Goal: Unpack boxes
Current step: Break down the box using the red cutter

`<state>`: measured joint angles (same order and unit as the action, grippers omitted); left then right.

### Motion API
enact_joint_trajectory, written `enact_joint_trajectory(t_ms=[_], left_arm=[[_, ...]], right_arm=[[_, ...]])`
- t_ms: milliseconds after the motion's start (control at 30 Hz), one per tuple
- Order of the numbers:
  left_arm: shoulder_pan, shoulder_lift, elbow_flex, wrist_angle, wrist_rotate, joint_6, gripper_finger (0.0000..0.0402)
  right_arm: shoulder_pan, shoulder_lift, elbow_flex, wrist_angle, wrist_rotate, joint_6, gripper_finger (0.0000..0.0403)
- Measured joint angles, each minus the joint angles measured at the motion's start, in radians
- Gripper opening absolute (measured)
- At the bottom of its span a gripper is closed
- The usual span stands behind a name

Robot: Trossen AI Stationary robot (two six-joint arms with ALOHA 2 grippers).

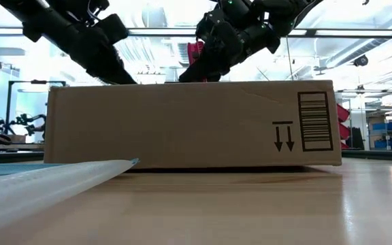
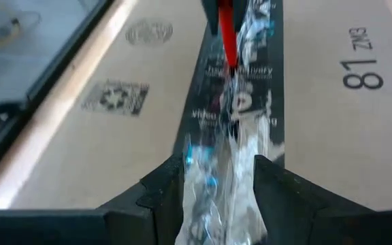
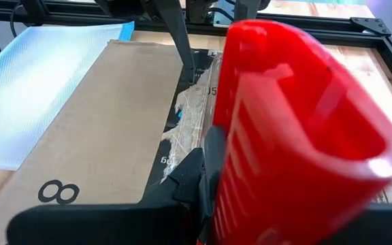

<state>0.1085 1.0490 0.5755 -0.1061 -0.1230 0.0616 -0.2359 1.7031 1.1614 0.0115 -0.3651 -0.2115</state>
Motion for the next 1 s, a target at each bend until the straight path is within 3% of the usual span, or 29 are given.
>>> enact_joint_trajectory(t_ms=[567, 1000], left_arm=[[0.095, 0.209, 0.003, 0.134, 0.005, 0.068, 0.0156], [0.165, 0.251, 0.005, 0.138, 0.009, 0.004, 0.0155]], right_arm=[[-0.001, 0.000, 0.000, 0.019, 0.004, 0.007, 0.0030], [0.002, -0.001, 0.001, -0.030, 0.020, 0.044, 0.0030]])
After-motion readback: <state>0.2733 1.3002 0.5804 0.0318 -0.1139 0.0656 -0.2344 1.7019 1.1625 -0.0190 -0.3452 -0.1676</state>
